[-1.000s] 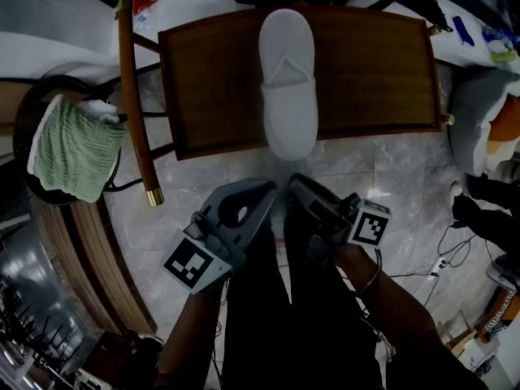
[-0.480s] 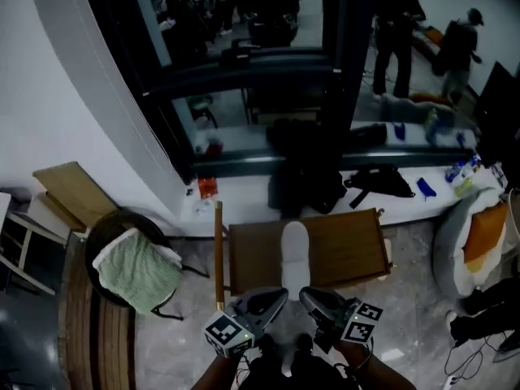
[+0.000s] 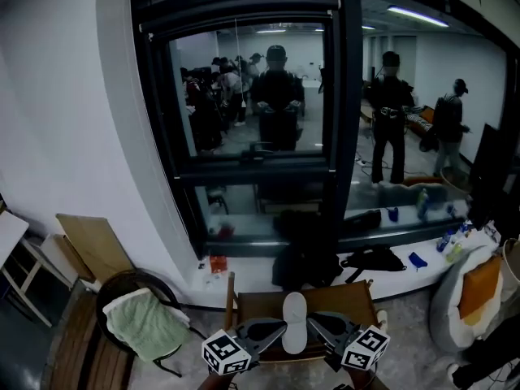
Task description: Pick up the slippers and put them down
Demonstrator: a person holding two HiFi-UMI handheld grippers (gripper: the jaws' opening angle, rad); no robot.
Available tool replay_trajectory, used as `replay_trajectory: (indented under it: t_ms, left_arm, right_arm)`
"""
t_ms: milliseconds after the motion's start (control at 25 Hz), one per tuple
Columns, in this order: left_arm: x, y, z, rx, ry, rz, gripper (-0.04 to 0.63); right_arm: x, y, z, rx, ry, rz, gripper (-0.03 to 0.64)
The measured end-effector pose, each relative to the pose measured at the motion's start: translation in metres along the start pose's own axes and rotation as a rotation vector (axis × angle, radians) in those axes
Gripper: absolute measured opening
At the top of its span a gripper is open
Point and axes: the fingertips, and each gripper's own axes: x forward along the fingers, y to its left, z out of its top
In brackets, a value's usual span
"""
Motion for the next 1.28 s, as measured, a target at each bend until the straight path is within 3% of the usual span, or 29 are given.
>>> replay_trajectory:
  t_ms: [120, 360, 560, 720, 1280]
  left_arm:
    - [-0.011, -0.006, 0.010, 0.027, -0.005, 0.001, 0.003]
    - [-0.021, -0.006, 0.003, 0.010, 0.001, 0.014, 0.003]
    - [-0.013, -0.014, -0.003, -0.002, 0.015, -0.024, 0.003]
    - [-0.007, -0.025, -0.008, -0.019, 0.022, -0.075, 0.003]
    - [0.007, -0.023, -0.015, 0.000, 0.059, -0.117, 0.003]
  right_arm:
    - [-0.004, 0.005, 0.001, -0.042, 0.018, -0.009, 0.040]
    - [-0.005, 0.017, -0.005, -0.057, 0.034, 0.018, 0.038]
    - [-0.005, 0.024, -0.009, -0.094, 0.059, 0.040, 0.038]
    - [-0.010, 0.019, -0.011, -0.120, 0.067, 0.004, 0.038]
    - [-0.018, -0.005, -0.019, -0.084, 0.060, -0.038, 0.038]
